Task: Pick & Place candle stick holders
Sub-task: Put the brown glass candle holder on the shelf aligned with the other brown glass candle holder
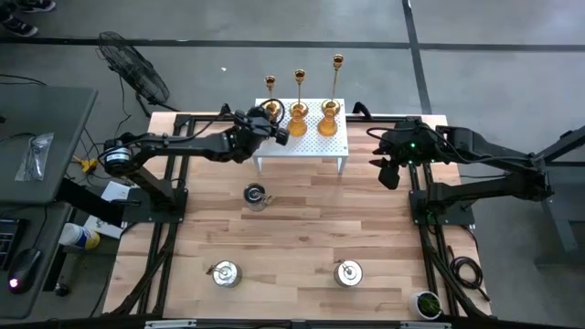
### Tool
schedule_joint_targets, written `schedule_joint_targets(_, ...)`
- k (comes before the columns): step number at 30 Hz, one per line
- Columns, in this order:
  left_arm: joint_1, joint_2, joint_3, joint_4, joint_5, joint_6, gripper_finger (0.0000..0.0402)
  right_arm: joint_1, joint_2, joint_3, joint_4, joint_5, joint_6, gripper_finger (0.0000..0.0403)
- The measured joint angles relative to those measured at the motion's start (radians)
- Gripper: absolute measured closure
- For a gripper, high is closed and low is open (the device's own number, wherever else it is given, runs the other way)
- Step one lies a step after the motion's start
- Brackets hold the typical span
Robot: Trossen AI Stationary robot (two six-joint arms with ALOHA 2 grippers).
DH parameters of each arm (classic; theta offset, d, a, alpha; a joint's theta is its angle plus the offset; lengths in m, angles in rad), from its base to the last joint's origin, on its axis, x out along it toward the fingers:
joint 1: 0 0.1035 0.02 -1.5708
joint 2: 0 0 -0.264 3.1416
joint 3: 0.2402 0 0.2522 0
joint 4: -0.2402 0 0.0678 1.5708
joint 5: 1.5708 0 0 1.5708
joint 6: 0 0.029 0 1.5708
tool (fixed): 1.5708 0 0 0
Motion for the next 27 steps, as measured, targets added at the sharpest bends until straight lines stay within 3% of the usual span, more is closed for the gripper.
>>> schedule_joint_targets(27, 0.039, -0.002, 0.000, 0.005, 0.097, -0.021, 0.0273, 0.000, 0.000, 0.000, 0.000, 0.026, 0.000, 0.0263)
